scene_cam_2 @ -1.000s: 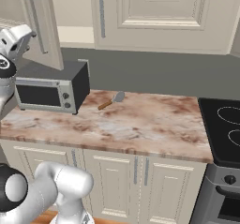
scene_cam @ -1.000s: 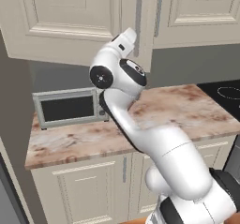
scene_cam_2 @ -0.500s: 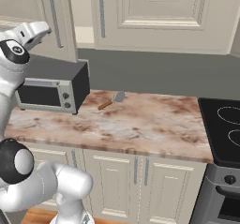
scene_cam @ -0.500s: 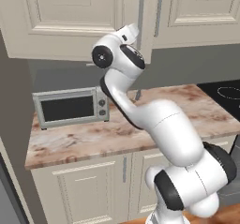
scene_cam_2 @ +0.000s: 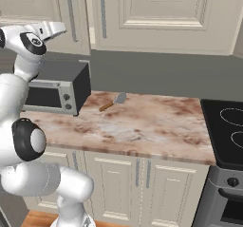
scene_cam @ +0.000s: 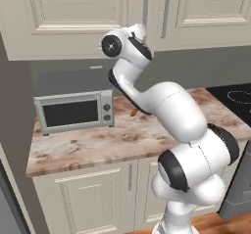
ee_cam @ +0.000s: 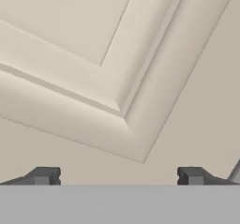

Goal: Close all open cabinet doors.

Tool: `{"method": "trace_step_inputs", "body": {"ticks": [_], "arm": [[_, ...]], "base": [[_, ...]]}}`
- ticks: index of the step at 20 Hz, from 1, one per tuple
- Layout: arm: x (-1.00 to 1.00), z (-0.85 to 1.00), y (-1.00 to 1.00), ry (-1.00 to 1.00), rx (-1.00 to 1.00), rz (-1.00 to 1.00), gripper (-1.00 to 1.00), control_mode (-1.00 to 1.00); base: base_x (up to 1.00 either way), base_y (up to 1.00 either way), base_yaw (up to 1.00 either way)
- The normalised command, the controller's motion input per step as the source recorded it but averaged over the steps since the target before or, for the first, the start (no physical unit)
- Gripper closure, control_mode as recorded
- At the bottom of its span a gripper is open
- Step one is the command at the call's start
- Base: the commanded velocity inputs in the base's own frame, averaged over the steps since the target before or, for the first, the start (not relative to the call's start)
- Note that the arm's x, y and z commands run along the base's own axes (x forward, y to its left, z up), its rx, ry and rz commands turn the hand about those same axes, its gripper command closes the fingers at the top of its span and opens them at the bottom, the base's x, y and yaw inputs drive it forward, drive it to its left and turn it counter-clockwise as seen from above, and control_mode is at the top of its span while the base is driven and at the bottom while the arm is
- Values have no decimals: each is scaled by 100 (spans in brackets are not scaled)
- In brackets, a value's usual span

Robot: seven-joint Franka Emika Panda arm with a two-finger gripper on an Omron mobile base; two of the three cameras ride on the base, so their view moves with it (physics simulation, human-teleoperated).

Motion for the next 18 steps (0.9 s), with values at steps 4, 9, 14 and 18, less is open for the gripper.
{"method": "trace_step_inputs", "body": {"ticks": [4,9,14,18], "arm": [[64,0,-26,0,16,-2,-100,-100],[60,0,-24,0,17,-1,-100,-100],[52,-2,-15,0,15,0,-100,-100],[28,-14,-6,0,11,0,-100,-100]], "base": [[0,0,0],[0,0,0],[0,0,0],[0,0,0]]}}
